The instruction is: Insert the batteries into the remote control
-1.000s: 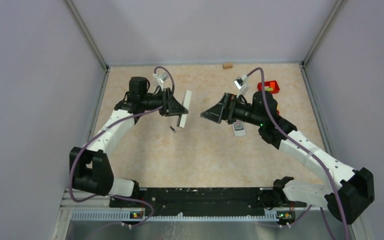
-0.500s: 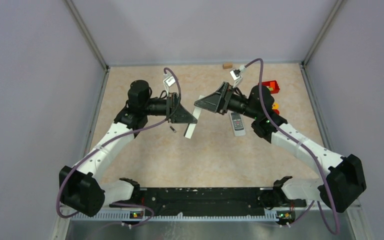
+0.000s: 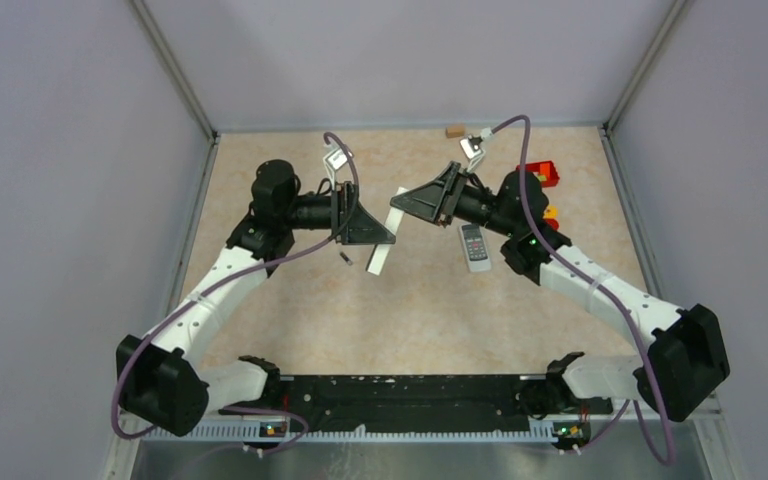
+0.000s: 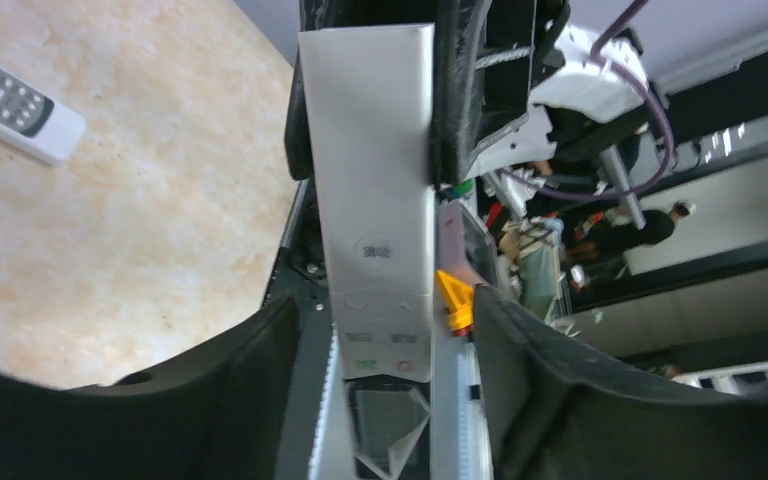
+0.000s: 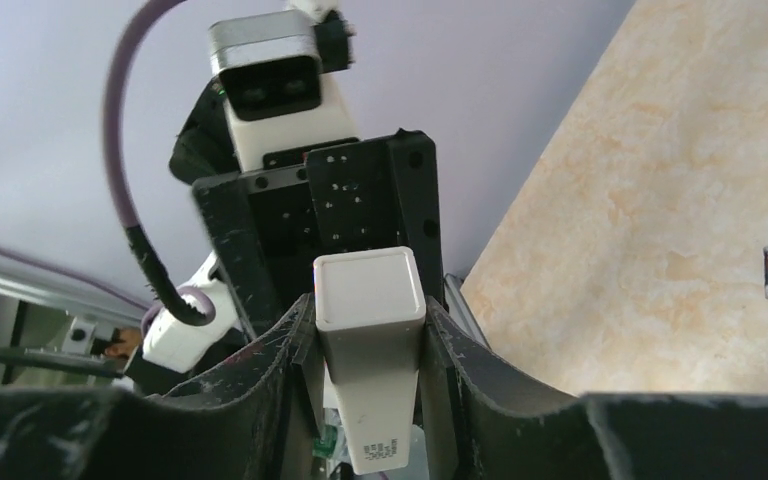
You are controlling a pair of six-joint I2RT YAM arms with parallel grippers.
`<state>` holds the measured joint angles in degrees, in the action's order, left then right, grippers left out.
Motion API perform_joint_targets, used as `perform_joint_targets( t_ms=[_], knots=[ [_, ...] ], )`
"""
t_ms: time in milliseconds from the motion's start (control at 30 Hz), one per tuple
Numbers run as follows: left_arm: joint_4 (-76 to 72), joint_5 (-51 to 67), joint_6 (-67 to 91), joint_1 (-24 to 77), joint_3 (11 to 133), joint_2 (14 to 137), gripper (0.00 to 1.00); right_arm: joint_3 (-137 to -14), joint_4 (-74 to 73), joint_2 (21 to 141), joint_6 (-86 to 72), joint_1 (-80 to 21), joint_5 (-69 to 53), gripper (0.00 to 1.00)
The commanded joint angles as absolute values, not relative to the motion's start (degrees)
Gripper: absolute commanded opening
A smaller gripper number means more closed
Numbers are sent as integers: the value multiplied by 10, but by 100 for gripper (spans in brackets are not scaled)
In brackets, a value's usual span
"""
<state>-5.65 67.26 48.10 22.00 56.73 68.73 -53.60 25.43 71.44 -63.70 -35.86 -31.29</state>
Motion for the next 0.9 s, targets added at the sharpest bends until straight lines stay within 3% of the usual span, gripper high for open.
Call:
perform_joint_targets(
  t_ms=[0,100,200,400,733,867],
  knots=[
    [-26,606,421,223,570,658,85,-557,188,724,-687,-358,-256,14],
    [39,532,353,224,570,638,97,-561,95,730,-726,-359,-208,12],
    [84,416,281,242,560,609,97,-534,97,741,-788,-358,-204,3],
    [42,269,168,289,486,525,99,-512,84,768,-881,-358,-222,0],
    [-27,335,-101,323,403,447,99,-542,-61,791,-951,-351,-218,0],
    [-50,389,-210,334,374,417,99,-592,-194,805,-955,-342,-221,0]
  ],
)
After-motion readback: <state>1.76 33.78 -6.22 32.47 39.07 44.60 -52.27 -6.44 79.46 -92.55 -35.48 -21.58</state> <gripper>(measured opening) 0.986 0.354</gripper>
